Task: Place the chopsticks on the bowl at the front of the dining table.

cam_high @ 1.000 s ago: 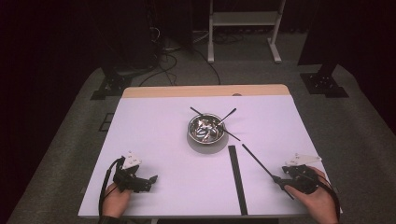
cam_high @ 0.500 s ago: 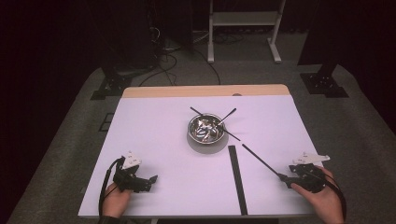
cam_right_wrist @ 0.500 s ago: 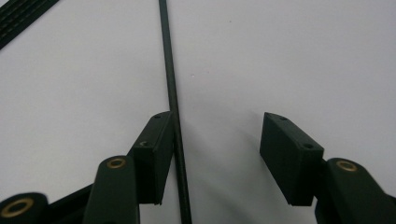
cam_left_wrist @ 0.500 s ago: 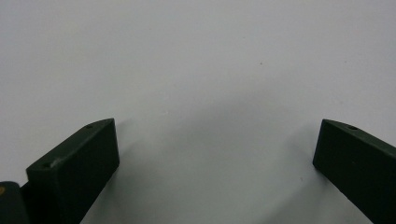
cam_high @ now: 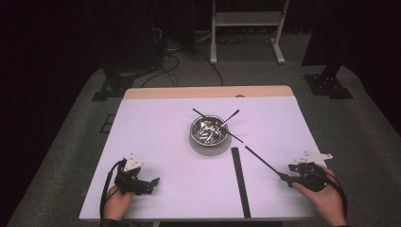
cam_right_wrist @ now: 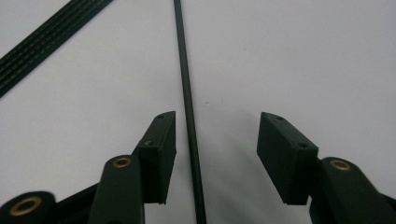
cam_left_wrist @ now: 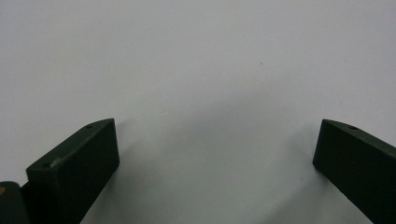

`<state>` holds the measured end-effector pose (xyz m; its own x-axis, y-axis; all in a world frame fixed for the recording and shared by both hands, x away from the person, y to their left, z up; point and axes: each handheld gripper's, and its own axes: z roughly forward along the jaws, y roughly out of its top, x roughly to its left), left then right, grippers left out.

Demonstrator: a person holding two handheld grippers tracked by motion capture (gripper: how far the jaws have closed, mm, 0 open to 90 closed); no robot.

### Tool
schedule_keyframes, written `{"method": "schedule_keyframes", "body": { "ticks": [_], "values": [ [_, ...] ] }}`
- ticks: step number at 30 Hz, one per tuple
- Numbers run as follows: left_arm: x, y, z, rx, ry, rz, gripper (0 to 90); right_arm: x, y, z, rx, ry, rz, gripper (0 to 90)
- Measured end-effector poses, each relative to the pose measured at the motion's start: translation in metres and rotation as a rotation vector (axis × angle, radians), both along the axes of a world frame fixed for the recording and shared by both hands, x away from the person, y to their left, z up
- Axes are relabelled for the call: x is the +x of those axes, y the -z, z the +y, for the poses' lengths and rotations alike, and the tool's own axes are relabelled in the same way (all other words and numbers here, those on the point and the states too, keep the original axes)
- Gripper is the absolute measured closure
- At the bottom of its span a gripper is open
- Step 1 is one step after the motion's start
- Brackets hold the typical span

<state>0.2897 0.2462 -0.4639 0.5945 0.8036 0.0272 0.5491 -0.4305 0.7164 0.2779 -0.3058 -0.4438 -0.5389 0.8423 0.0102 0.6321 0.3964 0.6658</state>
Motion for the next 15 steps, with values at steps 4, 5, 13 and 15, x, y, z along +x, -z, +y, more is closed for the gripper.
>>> {"method": "schedule_keyframes", "body": {
  "ticks": [4, 5, 13, 15],
  "values": [
    [0.000, 0.000, 0.000, 0.000, 0.000, 0.001, 0.0, 0.005, -0.002, 0.004, 0.013, -0.015, -0.010, 49.8],
    [0.000, 0.000, 0.000, 0.000, 0.000, 0.000, 0.0, 0.007, -0.002, 0.006, 0.020, -0.021, -0.013, 50.8],
    [0.000, 0.000, 0.000, 0.000, 0.000, 0.000, 0.0, 0.020, -0.003, 0.014, 0.054, -0.054, -0.012, 58.6],
    [0.000, 0.000, 0.000, -0.001, 0.000, 0.001, 0.0, 0.023, -0.002, 0.016, 0.063, -0.062, -0.007, 62.1]
  ]
}}
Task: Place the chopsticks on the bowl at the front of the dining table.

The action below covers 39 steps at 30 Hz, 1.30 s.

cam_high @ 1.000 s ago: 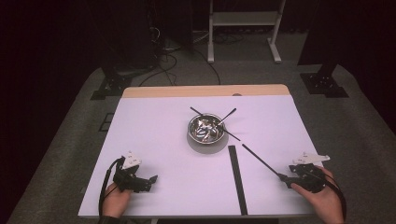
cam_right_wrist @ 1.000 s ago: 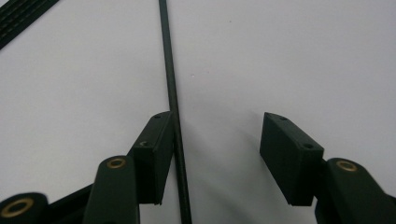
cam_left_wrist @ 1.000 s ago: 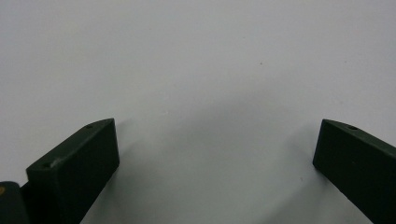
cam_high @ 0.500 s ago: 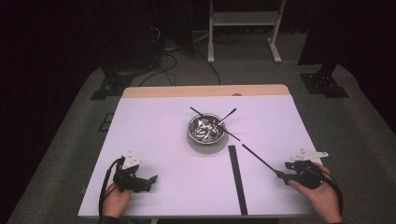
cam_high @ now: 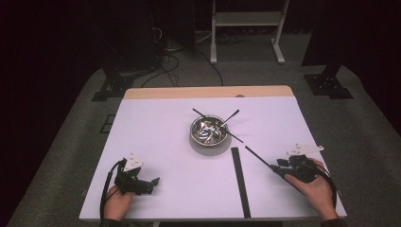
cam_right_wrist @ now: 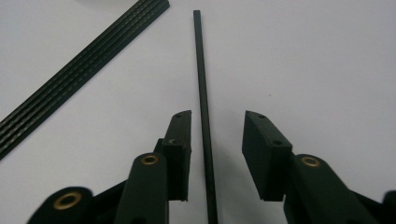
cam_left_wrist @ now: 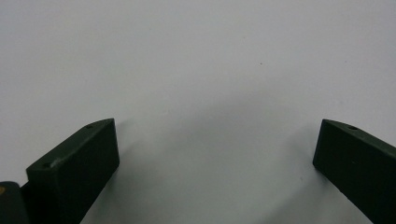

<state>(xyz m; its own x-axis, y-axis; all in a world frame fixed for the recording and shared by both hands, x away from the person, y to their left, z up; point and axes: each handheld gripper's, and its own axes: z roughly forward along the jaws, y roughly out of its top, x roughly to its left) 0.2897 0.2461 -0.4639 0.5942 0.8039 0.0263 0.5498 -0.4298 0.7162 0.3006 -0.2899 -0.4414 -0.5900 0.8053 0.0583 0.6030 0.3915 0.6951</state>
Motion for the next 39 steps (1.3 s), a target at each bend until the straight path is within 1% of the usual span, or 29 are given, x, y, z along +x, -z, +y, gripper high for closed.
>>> {"method": "schedule_keyframes", "body": {
  "ticks": [6, 15, 20, 26, 31, 39],
  "values": [
    [0.000, 0.000, 0.000, 0.000, 0.000, 0.000, 0.0, 0.009, 0.002, 0.007, 0.009, -0.020, 0.010, 68.2],
    [0.000, 0.000, 0.000, 0.000, 0.000, 0.000, 0.0, 0.016, 0.007, 0.012, -0.002, -0.029, 0.021, 74.5],
    [0.000, 0.000, 0.000, 0.000, 0.000, 0.000, 0.0, 0.017, 0.008, 0.014, -0.011, -0.031, 0.033, 77.5],
    [0.000, 0.000, 0.000, 0.000, 0.000, 0.000, 0.0, 0.015, 0.009, 0.014, -0.020, -0.029, 0.030, 80.3],
    [0.000, 0.000, 0.000, 0.000, 0.000, 0.000, 0.0, 0.014, 0.009, 0.013, -0.023, -0.032, 0.032, 84.4],
    [0.000, 0.000, 0.000, 0.000, 0.000, 0.001, 0.0, 0.014, 0.008, 0.013, -0.019, -0.037, 0.041, 85.5]
  ]
}}
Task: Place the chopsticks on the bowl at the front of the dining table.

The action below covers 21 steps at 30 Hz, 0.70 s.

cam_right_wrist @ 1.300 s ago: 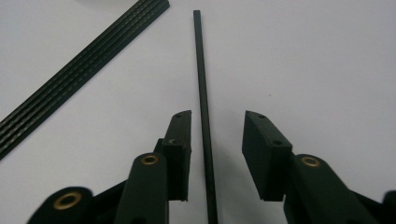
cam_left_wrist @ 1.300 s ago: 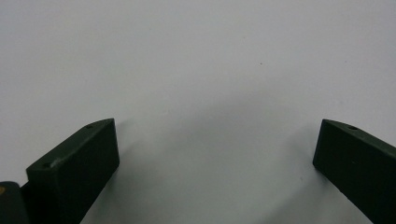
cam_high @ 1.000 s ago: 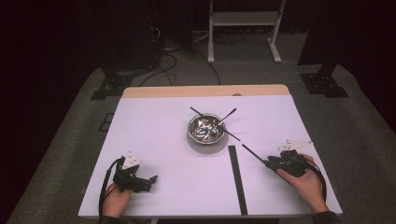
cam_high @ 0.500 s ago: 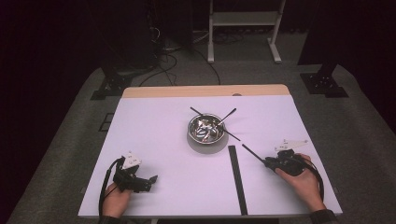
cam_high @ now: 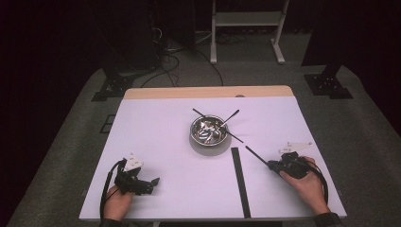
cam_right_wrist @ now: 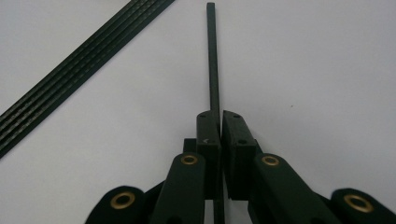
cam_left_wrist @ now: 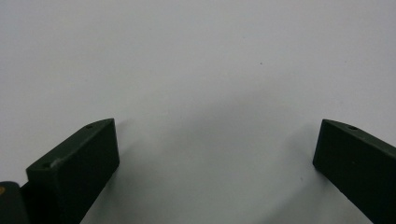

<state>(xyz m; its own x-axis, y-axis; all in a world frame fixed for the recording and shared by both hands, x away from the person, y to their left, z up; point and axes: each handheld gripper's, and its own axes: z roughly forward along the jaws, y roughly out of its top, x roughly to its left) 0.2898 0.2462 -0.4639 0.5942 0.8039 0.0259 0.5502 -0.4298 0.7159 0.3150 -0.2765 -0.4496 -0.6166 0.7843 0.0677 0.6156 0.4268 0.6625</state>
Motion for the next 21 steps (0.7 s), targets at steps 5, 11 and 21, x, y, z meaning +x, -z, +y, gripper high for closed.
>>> {"method": "schedule_keyframes", "body": {
  "ticks": [5, 11, 21],
  "values": [
    [0.000, 0.000, 0.000, 0.000, 0.000, 0.000, 0.0, 0.000, -0.001, 0.001, 0.003, -0.007, -0.002, 85.5],
    [0.000, 0.000, 0.000, 0.000, 0.000, 0.000, 0.0, -0.001, -0.003, 0.000, 0.011, -0.005, -0.011, 85.5],
    [0.000, 0.000, 0.000, 0.000, 0.000, 0.000, 0.0, -0.004, -0.011, -0.005, 0.026, 0.003, -0.029, 85.5]
  ]
}}
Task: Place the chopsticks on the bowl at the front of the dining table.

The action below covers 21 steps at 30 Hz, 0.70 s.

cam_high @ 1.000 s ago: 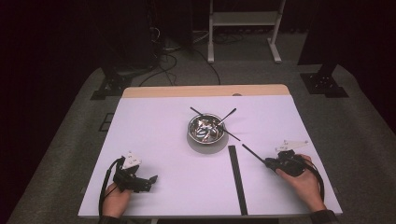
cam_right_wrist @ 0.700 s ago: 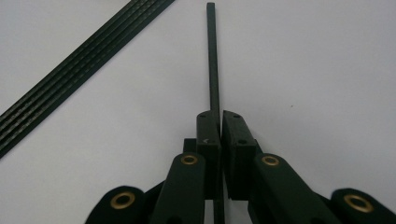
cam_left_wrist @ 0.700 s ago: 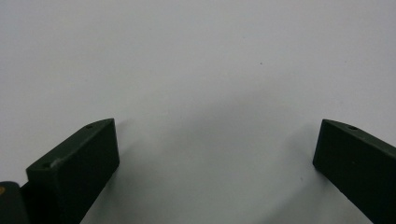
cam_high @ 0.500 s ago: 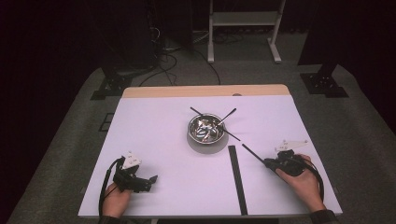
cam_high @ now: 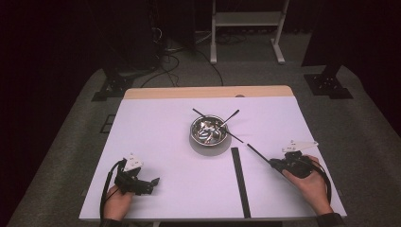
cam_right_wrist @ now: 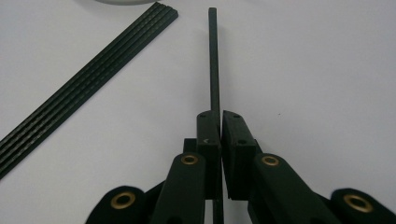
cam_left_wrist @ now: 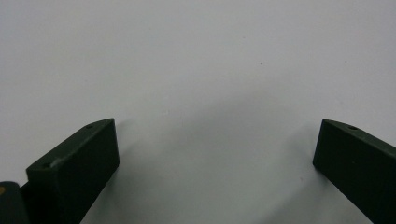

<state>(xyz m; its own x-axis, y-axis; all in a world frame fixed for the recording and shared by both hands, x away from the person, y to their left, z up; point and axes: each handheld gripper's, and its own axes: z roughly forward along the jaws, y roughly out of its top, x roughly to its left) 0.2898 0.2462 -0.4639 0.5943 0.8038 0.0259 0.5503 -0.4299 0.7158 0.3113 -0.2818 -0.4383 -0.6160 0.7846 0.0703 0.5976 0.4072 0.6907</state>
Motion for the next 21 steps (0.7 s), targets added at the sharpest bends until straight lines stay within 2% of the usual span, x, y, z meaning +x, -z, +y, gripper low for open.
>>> {"method": "schedule_keyframes", "body": {
  "ticks": [21],
  "values": [
    [0.000, 0.000, 0.000, 0.000, 0.000, -0.001, 0.0, -0.001, -0.029, -0.013, 0.053, 0.034, -0.072, 85.5]
  ]
}}
